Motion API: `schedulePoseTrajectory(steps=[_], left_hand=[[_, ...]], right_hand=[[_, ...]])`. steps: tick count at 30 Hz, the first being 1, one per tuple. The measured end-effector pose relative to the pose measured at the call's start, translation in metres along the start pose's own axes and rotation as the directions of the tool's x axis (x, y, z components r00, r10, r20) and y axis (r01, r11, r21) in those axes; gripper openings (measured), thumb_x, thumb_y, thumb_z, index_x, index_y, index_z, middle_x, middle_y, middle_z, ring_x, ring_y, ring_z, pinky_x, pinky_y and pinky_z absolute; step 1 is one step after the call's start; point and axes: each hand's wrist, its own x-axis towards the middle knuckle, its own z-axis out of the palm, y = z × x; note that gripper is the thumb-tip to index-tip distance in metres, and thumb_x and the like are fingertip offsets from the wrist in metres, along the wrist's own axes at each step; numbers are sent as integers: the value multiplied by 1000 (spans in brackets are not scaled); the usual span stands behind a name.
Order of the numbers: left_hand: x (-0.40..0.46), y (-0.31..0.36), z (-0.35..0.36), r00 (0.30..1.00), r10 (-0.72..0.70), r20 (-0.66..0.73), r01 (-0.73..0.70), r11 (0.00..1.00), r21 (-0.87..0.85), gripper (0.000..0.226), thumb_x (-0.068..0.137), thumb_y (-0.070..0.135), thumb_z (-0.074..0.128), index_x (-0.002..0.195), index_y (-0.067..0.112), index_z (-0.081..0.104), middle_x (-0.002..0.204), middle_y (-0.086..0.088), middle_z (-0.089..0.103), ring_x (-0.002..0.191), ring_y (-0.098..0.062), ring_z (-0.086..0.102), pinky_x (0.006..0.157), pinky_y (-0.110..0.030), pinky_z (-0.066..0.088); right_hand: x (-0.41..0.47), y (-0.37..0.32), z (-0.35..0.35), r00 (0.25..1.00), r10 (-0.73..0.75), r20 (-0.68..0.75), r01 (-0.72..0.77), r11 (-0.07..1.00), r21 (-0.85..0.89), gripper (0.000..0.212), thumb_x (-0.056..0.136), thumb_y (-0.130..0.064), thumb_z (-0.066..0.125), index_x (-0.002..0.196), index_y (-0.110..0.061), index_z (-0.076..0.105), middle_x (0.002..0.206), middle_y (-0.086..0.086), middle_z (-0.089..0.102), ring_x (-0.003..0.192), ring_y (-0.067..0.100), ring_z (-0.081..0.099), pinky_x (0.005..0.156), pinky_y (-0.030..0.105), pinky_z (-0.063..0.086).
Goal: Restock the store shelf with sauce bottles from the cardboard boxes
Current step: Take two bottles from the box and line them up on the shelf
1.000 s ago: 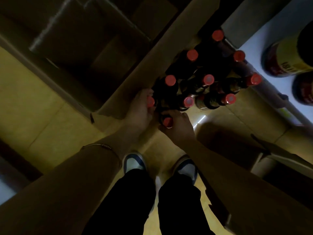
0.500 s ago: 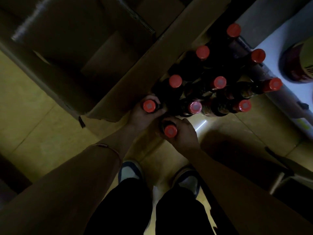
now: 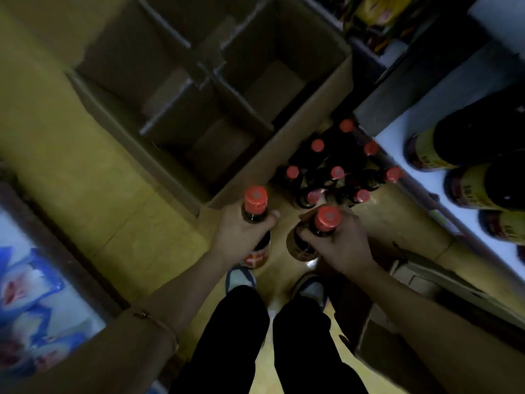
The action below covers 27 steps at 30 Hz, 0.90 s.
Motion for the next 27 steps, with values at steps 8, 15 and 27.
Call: schedulePoseTrajectory(steps=[8, 15, 27], left_hand=[[-82, 176, -55, 988, 152, -16, -152, 988, -1, 27, 65, 43, 67, 68, 16, 63, 68, -2, 66, 70, -16, 66, 70, -38, 54], [-150, 328, -111, 899, 437, 33, -435, 899, -51, 18, 78, 9, 73, 68, -1, 61, 68, -15, 62, 64, -17, 61, 64, -31, 50], [-276, 560, -149, 597, 792, 125, -784, 609, -115, 29, 58, 31, 70, 58, 3, 61, 59, -13, 66, 60, -33, 66, 60, -43, 54]], right_hand=[[-61, -185, -135, 974, -220, -53, 224, 971, 86, 49, 64, -53, 58, 76, -8, 69, 78, 7, 66, 85, 20, 59, 72, 46, 52], [-126, -328, -251, 914, -321, -250, 348, 935, 72, 35, 65, -42, 68, 69, -7, 67, 67, 6, 70, 67, 23, 68, 66, 48, 55], [-272, -503, -434, 713, -330, -618, 455, 889, 50, 13, 66, -7, 75, 63, 0, 64, 60, 8, 69, 57, 22, 69, 57, 30, 56]])
